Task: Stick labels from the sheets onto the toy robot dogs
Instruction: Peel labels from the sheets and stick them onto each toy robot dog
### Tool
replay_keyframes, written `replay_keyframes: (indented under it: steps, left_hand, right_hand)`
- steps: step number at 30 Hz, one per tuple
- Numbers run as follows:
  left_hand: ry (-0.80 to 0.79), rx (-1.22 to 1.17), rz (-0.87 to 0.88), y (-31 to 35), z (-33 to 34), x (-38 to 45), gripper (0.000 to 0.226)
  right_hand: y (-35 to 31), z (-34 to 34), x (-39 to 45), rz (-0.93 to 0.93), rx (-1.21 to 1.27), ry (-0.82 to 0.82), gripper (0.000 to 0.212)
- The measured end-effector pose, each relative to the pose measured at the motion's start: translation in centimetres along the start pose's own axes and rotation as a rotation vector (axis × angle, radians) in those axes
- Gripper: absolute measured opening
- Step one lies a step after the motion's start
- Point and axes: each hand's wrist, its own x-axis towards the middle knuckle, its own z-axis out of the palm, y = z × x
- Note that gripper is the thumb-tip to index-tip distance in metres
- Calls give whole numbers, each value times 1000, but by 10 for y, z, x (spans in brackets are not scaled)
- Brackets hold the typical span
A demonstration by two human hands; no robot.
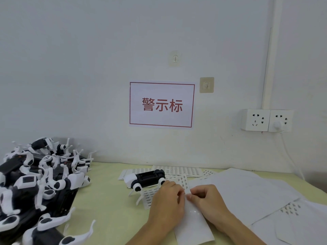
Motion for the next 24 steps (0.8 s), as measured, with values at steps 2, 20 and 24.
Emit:
replay_keyframes:
  steps: [2,20,24]
  left_hand:
    - [-1,-36,-32,-2,2,1,15]
    - [-92,-231,-201,-2,-1,6,13]
    - [-61,-301,-272,-5,0,8,26]
  right_hand:
    - [0,-1,0,-9,-1,-4,30]
    - [2,0,1,51,81,55,23]
    - [0,0,0,63,88,70,22]
